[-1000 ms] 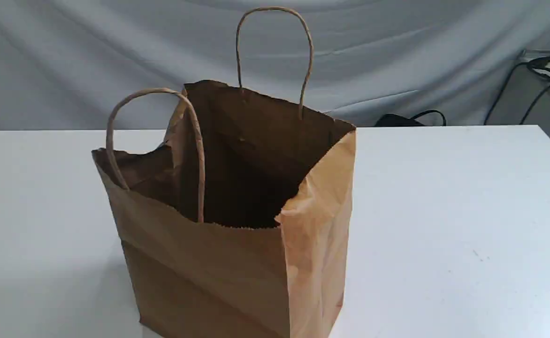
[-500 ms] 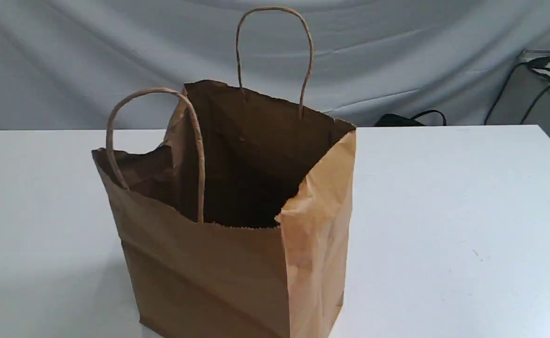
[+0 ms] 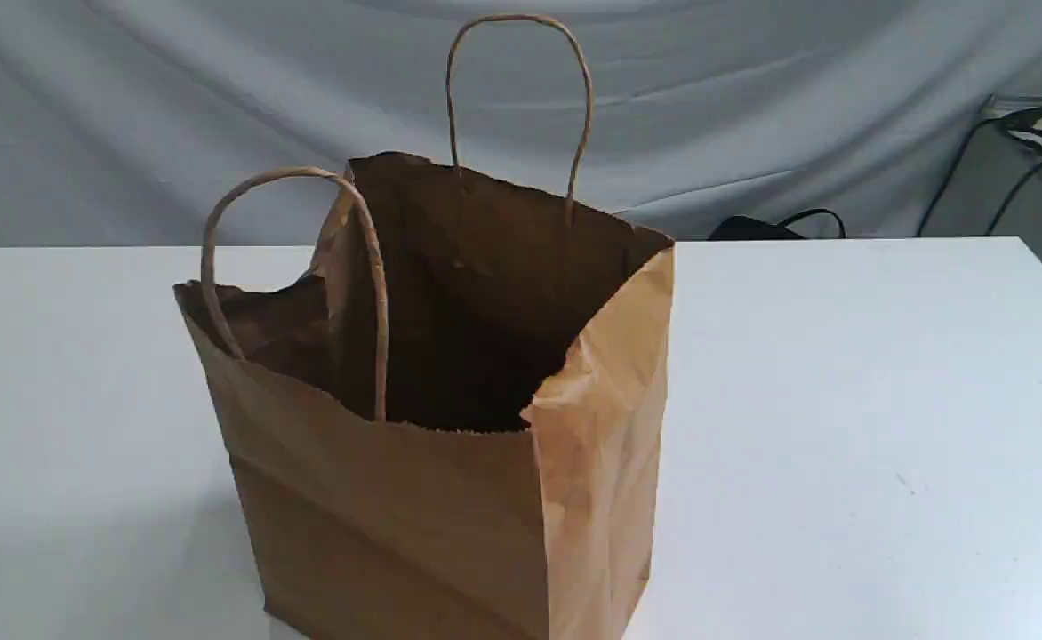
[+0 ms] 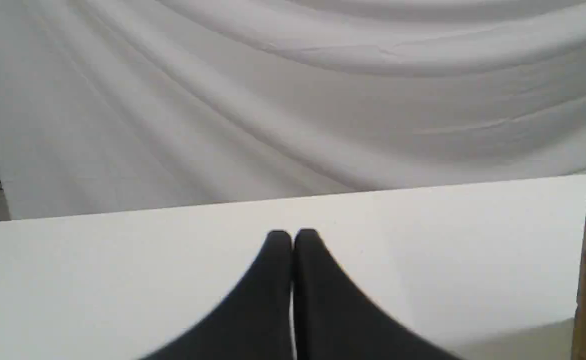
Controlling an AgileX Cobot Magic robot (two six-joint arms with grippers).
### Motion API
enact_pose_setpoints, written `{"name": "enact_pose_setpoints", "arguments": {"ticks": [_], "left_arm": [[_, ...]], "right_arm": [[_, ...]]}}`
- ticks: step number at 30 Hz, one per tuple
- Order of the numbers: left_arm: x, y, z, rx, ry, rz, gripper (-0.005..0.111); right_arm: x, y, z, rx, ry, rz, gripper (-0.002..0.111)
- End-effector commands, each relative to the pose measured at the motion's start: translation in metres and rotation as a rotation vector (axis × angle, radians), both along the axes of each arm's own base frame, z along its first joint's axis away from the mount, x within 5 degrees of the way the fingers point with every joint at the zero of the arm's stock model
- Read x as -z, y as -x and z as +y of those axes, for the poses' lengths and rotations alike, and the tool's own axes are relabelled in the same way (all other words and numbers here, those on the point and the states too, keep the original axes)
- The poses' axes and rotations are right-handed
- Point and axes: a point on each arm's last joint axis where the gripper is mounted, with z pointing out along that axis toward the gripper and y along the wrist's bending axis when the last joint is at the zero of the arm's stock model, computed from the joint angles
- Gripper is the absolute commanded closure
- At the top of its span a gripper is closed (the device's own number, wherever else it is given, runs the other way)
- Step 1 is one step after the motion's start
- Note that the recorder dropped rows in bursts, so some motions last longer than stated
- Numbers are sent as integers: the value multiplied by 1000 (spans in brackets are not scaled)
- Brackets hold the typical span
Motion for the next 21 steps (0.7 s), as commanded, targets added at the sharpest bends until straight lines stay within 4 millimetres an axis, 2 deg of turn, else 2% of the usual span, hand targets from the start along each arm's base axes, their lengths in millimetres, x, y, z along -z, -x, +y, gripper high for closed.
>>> {"name": "enact_pose_setpoints", "arguments": {"ticks": [1,21], "left_arm": [[3,0,0,-5,6,23,107],[3,0,0,-4,16,18,107]], "right_arm": [[0,0,0,6,-1,-7,108],[0,0,0,6,-1,-7,108]]}}
